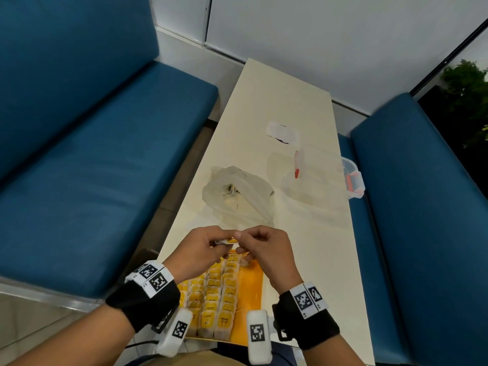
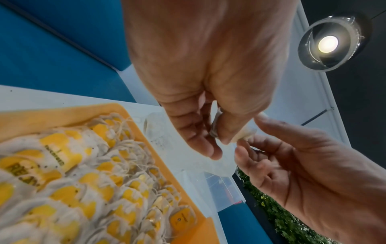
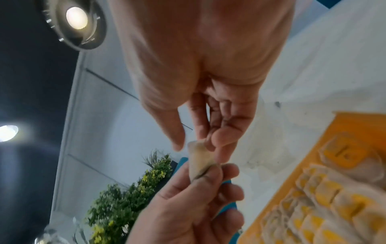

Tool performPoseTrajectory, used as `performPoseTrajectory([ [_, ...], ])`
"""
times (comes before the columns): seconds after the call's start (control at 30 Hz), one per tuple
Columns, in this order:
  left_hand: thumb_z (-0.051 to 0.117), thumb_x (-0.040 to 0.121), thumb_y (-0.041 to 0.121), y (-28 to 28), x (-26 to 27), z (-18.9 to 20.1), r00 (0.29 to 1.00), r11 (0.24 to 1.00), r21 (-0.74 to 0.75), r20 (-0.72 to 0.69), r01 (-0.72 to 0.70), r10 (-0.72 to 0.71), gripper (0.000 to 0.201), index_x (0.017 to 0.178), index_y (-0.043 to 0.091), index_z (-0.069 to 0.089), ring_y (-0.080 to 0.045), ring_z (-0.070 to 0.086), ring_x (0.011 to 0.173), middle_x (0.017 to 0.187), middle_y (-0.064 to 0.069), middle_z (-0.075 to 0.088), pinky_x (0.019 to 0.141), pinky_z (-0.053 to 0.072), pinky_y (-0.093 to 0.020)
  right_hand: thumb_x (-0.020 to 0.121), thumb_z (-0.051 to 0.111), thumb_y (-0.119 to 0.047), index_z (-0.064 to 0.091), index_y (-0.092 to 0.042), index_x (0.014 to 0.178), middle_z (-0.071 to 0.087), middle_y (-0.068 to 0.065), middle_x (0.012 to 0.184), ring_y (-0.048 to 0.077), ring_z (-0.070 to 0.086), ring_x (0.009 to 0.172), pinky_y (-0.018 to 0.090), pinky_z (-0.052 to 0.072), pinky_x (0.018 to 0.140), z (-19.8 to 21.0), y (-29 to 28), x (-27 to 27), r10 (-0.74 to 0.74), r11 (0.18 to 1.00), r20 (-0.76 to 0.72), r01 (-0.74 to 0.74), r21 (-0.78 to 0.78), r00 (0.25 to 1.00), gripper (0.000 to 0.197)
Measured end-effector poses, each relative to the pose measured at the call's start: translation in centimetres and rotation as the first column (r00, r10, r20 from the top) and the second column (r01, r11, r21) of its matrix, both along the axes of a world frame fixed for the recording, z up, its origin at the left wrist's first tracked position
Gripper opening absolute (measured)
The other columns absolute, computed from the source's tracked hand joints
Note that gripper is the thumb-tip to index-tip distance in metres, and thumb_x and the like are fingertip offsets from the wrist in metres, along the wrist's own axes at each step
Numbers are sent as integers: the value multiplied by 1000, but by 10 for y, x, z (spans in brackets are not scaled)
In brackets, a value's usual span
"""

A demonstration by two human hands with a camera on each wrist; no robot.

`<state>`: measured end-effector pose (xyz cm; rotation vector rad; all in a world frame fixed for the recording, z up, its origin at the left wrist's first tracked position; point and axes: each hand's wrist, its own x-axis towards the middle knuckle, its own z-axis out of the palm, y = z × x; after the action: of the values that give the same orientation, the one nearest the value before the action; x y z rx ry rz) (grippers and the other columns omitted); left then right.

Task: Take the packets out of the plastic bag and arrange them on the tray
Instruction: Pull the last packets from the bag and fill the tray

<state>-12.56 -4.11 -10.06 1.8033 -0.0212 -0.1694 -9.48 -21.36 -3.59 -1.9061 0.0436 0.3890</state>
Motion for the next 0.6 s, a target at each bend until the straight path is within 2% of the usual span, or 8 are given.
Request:
performPoseTrajectory([
  [0.07, 71, 90, 5, -1, 0, -1, 999, 1000, -2, 36, 2, -2, 47, 124, 37, 72, -9, 68, 82, 92, 9, 70, 77, 56, -25, 82, 78, -8, 73, -4, 85, 74, 14, 75, 27, 74, 71, 37, 55, 60, -3, 0, 2, -53, 998, -42, 54, 26, 998, 8],
  [0.13, 76, 86, 6, 2, 0, -1, 998, 999, -18, 55, 31, -30, 55, 131, 37, 67, -9, 68, 95, 104, 11, 68, 83, 56, -22, 80, 78, -4, 70, -8, 90, 72, 14, 76, 27, 73, 71, 35, 56, 61, -6, -1, 5, -63, 998, -25, 63, -6, 998, 14],
  [0.2, 77, 84, 2, 5, -2, 1, 999, 995, -88, 27, 44, -42, 61, 133, 35, 65, -14, 69, 96, 111, 7, 66, 84, 59, -28, 82, 77, -6, 66, -15, 95, 71, 10, 76, 15, 72, 68, 28, 55, 62, -5, -5, 8, -19, 993, 33, 23, -119, 999, 19],
  [0.27, 77, 84, 1, 10, -1, 2, 1000, 992, -125, 8, 19, -18, 54, 126, 33, 69, -16, 71, 92, 108, 4, 66, 83, 61, -31, 83, 77, -10, 68, -21, 89, 70, 0, 74, 1, 67, 65, 18, 52, 64, -3, -11, 12, 45, 969, 112, -17, -245, 993, 16],
  [0.37, 78, 86, 13, 20, 3, -6, 997, 996, 54, 41, -74, 71, 33, 109, 36, 74, -7, 68, 91, 103, 8, 66, 79, 56, -19, 83, 76, -13, 72, -23, 83, 69, -12, 75, -2, 64, 70, 13, 47, 65, -1, -23, 17, 160, 908, 138, -91, -410, 977, 11],
  [0.43, 76, 88, 18, 31, 6, -15, 984, 962, 207, 47, -178, 172, 24, 104, 36, 73, -4, 65, 87, 101, 11, 64, 73, 49, -11, 86, 72, -11, 74, -22, 86, 68, -15, 79, -2, 63, 74, 12, 46, 67, -4, -29, 17, 246, 843, 116, -153, -515, 962, 12],
  [0.5, 75, 89, 20, 43, 8, -24, 969, 915, 323, 22, -240, 246, 22, 104, 35, 72, -6, 61, 82, 99, 10, 60, 73, 47, -18, 88, 65, -9, 74, -22, 90, 69, -12, 84, 2, 63, 76, 13, 47, 68, -9, -35, 15, 336, 747, 67, -223, -626, 939, 17],
  [0.6, 73, 90, 25, 56, 5, -37, 961, 873, 433, -56, -223, 272, 19, 108, 33, 72, -6, 58, 82, 99, 8, 57, 72, 46, -25, 87, 56, -6, 74, -22, 90, 69, -6, 87, 9, 62, 76, 20, 50, 66, -20, -38, 8, 463, 578, -81, -370, -727, 883, 24],
])
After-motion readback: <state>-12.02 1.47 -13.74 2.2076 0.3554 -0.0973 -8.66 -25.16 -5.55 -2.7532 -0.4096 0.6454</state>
